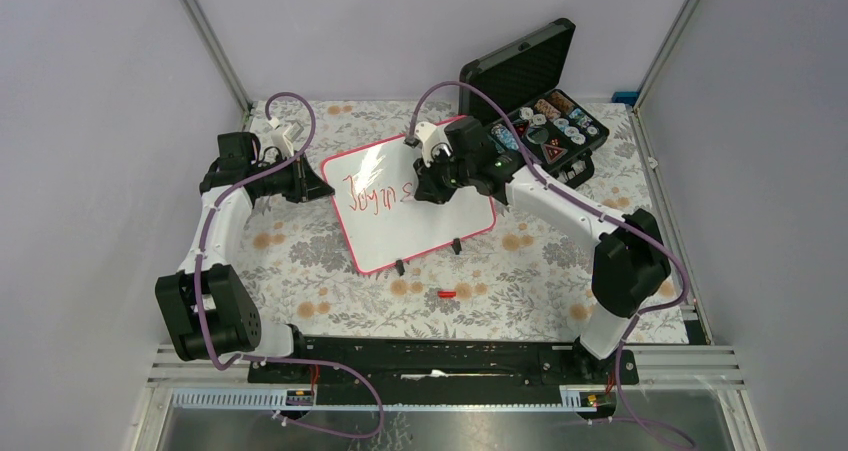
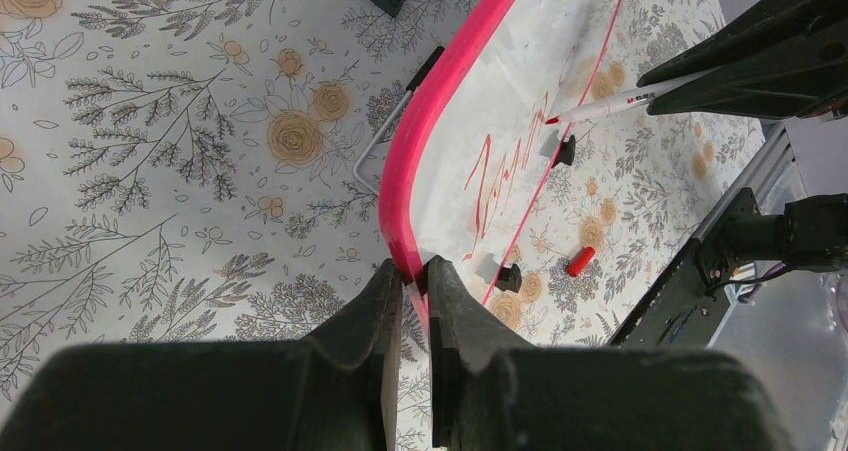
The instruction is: Write a sentence on the whiteboard
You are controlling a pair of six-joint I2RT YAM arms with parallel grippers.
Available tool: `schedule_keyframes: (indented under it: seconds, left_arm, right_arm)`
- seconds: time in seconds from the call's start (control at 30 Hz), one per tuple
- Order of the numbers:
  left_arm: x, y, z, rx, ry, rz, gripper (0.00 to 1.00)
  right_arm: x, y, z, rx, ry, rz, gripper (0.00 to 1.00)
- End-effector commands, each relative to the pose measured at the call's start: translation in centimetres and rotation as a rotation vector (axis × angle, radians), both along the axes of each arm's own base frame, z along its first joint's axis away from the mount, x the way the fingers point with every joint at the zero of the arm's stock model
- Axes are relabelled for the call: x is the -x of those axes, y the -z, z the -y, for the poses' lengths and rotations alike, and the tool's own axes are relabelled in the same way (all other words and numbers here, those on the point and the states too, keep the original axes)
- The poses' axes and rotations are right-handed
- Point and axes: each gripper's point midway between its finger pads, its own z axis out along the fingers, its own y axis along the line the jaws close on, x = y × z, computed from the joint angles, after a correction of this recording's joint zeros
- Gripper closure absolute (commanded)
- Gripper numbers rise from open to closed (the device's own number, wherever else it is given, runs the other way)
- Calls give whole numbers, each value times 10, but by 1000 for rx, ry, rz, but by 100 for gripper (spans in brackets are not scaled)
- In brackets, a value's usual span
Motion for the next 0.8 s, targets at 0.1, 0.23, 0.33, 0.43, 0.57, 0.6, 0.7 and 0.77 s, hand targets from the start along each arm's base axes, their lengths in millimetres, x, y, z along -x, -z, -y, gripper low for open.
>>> schedule_keyframes:
  seconds: [0.1, 0.23, 0.33, 0.43, 0.57, 0.6, 0.7, 0.77]
  left_arm:
    - [-11, -10, -2, -40, 8, 88, 100]
    - [-12, -12, -3, -41, 7, 93, 100]
    - [-12, -12, -3, -41, 7, 92, 100]
    - [-12, -12, -3, -43, 5, 92, 100]
    - [-12, -13, -3, -43, 5, 94, 100]
    - [-12, -13, -3, -42, 5, 94, 100]
    - [-12, -12, -3, -41, 6, 91, 100]
    - [-12, -11, -3, -42, 6, 88, 100]
  right_arm:
    - [-7, -47, 13, -103, 8, 30, 100]
    - [-15, -47, 29, -93, 42, 46, 100]
    - [-17, -42, 32, -77, 53, 52, 100]
    - [-20, -40, 31, -71, 57, 53, 100]
    - [-25, -36, 29, -65, 60, 49, 100]
    - [-25, -36, 29, -63, 62, 48, 100]
    - [-28, -31, 28, -55, 65, 44, 100]
    - [-30, -29, 28, -51, 68, 42, 100]
